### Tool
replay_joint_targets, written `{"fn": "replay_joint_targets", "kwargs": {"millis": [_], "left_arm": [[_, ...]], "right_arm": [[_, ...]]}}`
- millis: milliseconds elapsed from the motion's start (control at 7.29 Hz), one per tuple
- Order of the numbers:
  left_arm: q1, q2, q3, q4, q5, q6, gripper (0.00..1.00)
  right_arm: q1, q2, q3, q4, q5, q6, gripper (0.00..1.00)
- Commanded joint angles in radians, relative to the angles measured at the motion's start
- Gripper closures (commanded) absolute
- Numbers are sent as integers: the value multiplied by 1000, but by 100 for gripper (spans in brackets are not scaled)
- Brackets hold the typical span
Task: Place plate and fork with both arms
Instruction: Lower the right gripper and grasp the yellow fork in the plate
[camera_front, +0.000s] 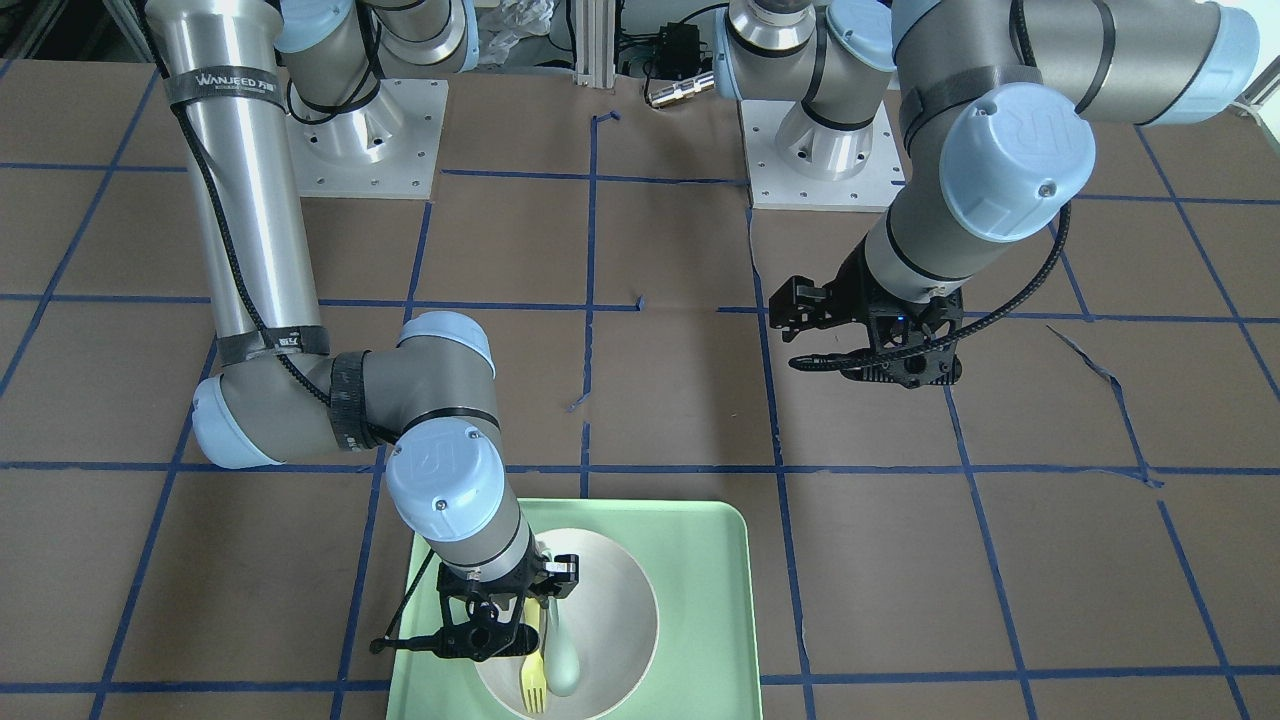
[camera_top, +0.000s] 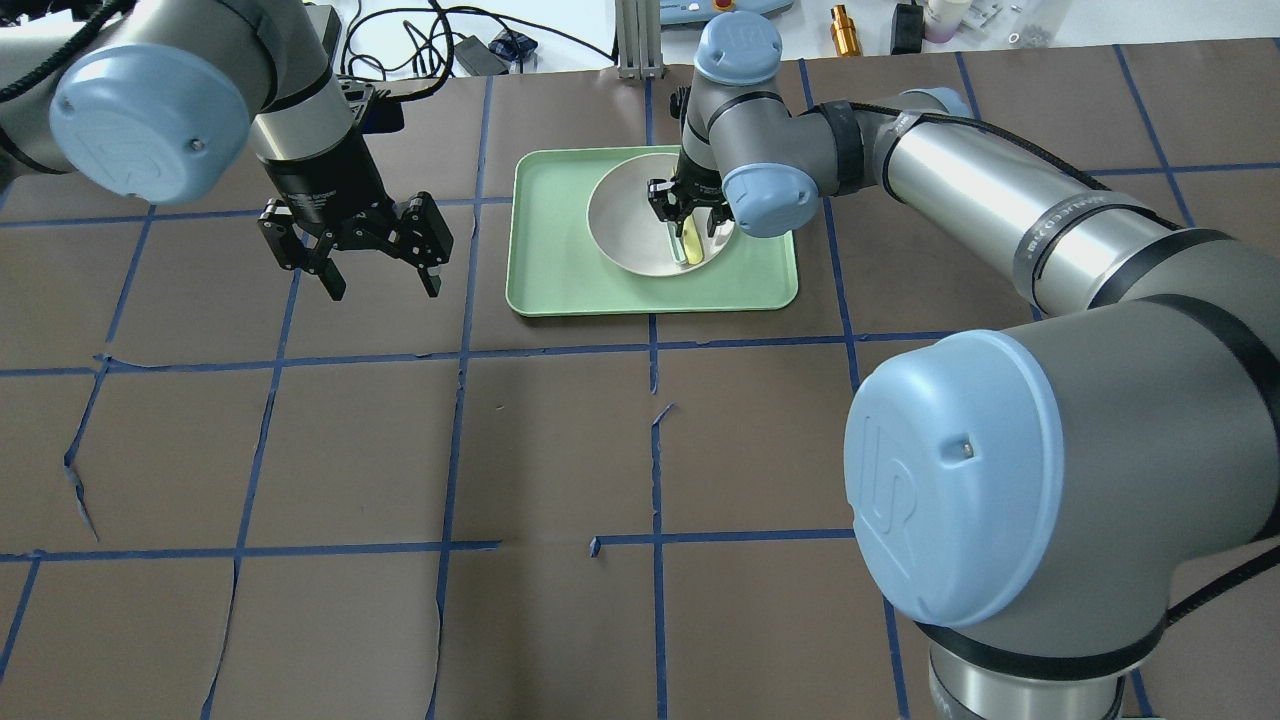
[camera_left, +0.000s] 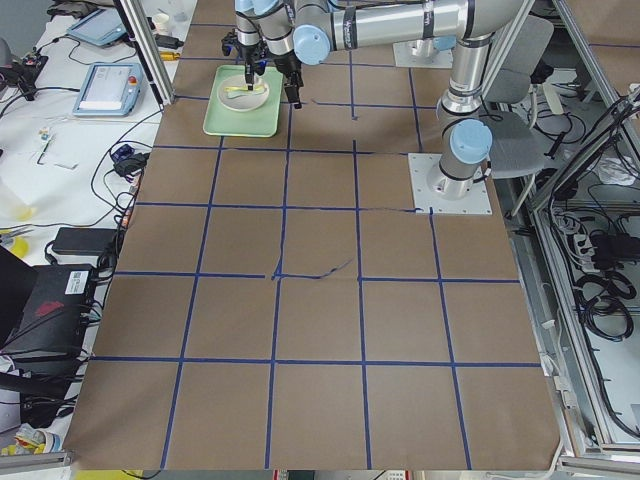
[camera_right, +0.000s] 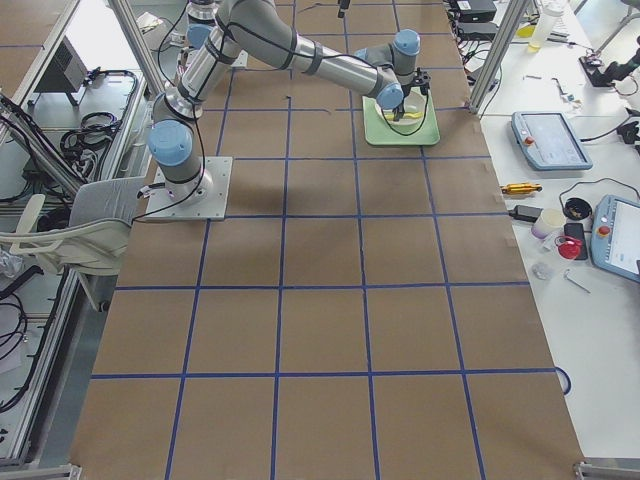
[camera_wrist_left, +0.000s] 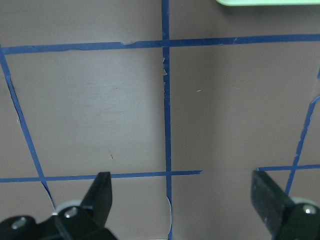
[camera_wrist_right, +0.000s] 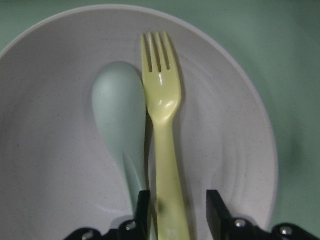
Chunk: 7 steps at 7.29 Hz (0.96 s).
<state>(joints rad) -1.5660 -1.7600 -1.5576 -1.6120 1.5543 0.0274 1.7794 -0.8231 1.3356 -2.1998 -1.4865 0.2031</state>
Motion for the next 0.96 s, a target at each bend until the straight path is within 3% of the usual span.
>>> {"fn": "replay_joint_targets", "kwargs": {"millis": [0, 137, 275, 686, 824], "left_arm": [[12, -1, 1, 4, -3, 8, 0], [23, -1, -1, 4, -5, 8, 0], [24, -1, -1, 4, -5, 8, 0], [27, -7, -1, 4, -5, 8, 0], [27, -7, -1, 4, -3, 8, 0]], "right_arm": [[0, 7, 0, 0, 0, -1, 52], [0, 7, 0, 0, 0, -2, 52], [0, 7, 0, 0, 0, -1, 61], [0, 2, 2, 0, 2, 1, 100], [0, 1, 2, 2, 5, 5, 100]]}}
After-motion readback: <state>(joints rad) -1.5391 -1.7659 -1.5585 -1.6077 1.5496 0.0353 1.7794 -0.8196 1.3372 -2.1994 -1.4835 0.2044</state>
